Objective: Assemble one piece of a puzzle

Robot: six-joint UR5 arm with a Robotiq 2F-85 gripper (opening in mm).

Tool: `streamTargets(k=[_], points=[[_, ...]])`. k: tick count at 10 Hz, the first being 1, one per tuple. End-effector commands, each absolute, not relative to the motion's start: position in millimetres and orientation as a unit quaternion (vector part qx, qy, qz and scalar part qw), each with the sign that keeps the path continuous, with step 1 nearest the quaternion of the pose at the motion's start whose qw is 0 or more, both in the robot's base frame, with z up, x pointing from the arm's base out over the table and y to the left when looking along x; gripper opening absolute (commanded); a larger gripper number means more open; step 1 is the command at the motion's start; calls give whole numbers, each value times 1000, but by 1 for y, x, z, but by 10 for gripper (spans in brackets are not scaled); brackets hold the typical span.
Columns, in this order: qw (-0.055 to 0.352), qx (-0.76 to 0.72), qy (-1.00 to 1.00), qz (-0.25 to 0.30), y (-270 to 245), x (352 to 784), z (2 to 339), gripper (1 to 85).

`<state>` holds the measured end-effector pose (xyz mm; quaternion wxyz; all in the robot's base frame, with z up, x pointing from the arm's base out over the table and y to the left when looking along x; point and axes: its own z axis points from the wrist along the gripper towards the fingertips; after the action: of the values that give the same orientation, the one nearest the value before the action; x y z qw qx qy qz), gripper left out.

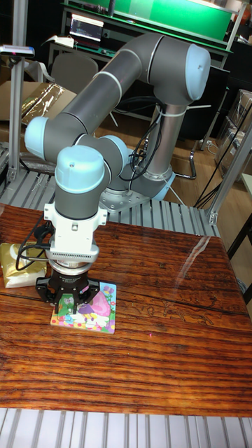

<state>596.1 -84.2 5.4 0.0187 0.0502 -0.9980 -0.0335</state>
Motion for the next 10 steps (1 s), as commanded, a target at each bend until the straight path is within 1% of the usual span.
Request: streamTargets(k=[1, 10], points=[[19, 48, -998, -40, -82, 597, 7, 397], [23, 64, -997, -26, -89, 596, 8, 403]])
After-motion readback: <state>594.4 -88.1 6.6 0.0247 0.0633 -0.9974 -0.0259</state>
